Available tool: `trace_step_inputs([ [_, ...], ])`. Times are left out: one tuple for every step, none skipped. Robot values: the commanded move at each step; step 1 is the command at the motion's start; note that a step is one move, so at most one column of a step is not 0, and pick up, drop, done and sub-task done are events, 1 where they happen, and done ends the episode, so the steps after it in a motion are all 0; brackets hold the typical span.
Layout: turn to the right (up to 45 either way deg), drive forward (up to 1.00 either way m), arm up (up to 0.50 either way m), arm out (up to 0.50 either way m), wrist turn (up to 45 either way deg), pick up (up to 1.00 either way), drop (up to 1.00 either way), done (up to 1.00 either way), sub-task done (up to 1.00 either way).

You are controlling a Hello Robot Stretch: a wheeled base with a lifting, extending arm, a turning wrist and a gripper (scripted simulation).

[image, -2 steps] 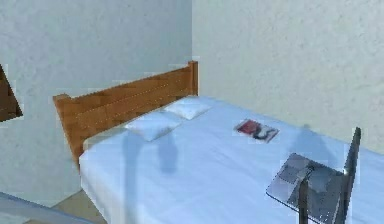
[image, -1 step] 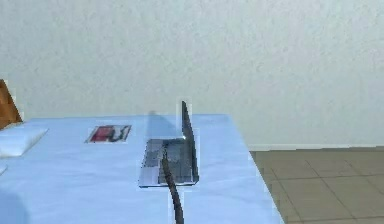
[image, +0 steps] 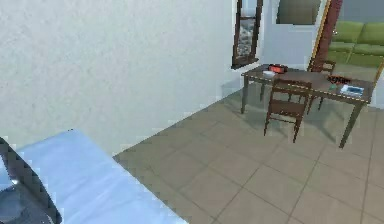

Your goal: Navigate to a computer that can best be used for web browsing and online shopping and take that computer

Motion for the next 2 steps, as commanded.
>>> trace_step_inputs([
  [39.0, 0.00, 0.00, 0.00, 0.0, 0.00, 0.00, 0.00, 0.00],
  [0.0, 0.25, 0.00, 0.00, 0.0, 0.00, 0.00, 0.00, 0.00],
])
